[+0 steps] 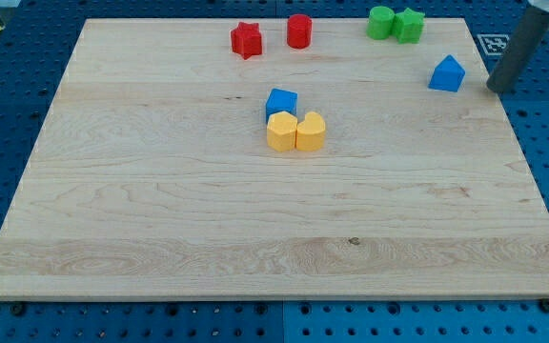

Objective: Place the blue triangle diagonally to the top right of the yellow heart

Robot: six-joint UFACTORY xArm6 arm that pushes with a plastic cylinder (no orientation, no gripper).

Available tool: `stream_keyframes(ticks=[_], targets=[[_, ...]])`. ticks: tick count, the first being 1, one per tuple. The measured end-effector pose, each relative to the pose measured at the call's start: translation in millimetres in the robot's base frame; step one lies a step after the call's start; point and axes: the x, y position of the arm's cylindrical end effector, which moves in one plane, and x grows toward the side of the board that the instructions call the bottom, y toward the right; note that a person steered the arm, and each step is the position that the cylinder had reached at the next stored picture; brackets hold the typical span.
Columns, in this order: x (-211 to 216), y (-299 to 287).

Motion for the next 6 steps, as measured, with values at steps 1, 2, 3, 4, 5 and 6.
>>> stream_keyframes(ticks=[1, 2, 3, 4, 5, 6], targets=[[-34, -30], [-24, -65], [-7, -64], [10, -58], [10, -93], [10, -114]])
